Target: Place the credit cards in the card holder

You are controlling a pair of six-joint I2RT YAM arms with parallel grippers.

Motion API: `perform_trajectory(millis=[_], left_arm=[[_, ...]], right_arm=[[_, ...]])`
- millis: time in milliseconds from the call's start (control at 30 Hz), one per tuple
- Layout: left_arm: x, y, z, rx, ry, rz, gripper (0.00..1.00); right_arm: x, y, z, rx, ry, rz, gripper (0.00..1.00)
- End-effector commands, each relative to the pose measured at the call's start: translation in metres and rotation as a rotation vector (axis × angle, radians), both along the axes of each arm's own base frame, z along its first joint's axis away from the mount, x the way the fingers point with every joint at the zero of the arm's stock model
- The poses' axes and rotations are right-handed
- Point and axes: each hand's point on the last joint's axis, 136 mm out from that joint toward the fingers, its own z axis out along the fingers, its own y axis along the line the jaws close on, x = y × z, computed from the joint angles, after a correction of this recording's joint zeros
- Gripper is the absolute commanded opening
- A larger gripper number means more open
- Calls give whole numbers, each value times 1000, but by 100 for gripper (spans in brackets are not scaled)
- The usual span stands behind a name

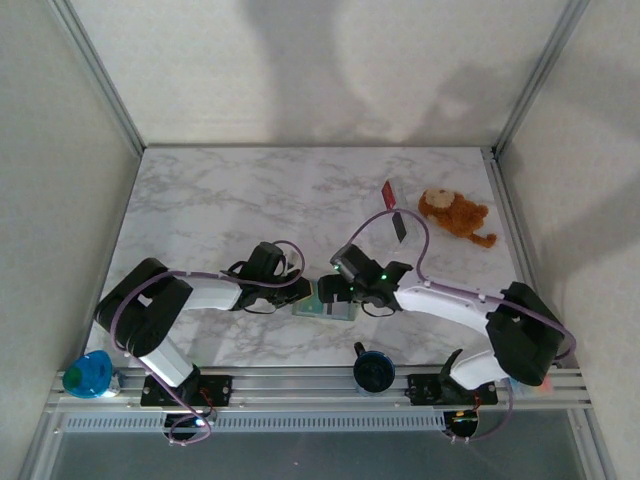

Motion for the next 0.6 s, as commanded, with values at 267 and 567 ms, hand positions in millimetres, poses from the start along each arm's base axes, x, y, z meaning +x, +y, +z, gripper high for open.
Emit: perform_trajectory(millis=[267, 567], left_arm=[[-19, 26, -37, 126, 85, 52, 0], [-21, 29, -35, 135, 76, 49, 0]], right_arm=[[-43, 11, -11, 249, 270, 39, 66], [-47, -1, -30, 329, 384, -12, 70]])
